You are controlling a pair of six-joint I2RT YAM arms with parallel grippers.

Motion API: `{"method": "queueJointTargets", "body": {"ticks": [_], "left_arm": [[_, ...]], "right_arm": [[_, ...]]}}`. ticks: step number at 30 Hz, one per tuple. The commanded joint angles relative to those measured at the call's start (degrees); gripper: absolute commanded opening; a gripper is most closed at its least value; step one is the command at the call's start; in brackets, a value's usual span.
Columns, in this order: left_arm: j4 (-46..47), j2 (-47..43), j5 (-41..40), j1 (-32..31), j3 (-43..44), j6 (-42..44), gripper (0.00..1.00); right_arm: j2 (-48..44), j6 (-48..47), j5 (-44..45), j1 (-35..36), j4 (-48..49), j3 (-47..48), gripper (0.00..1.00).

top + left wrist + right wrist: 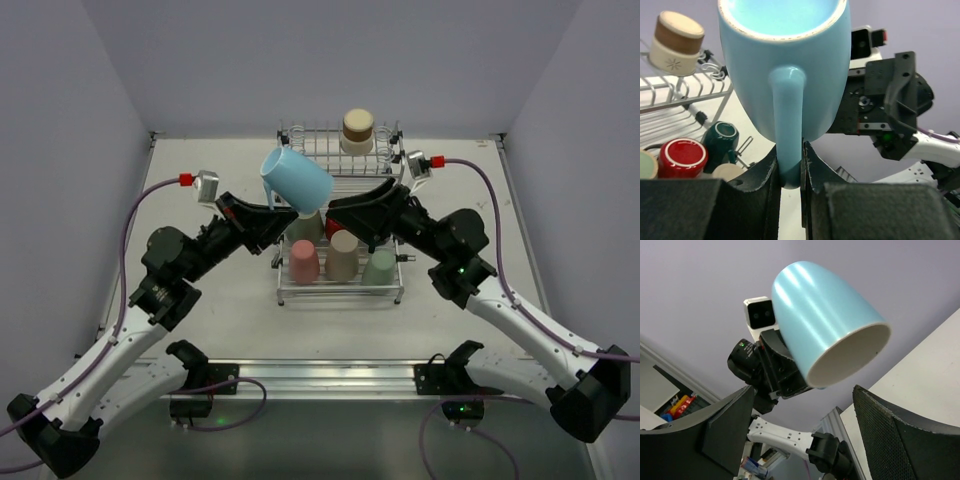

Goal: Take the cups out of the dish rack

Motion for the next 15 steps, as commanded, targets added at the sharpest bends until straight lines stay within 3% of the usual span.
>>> {"method": "queueJointTargets", "body": {"ticks": [1, 11, 15], "left_arm": [[14.2, -1.6, 4.8, 0.2, -1.1, -3.1, 0.00], [18.9, -1.1, 7.1, 0.2, -3.7, -4.3, 0.00], [19.2, -1.1, 7.8, 0.2, -4.7, -4.7, 0.00]], "right_arm": [[2.1, 0.1, 0.3, 0.5, 4.1, 4.4, 0.82], [10.2, 5.8, -3.2, 1.9, 14.9, 9.1, 0.70], [12.9, 8.6, -2.8, 2.5, 21.2, 8.6, 0.56]]}}
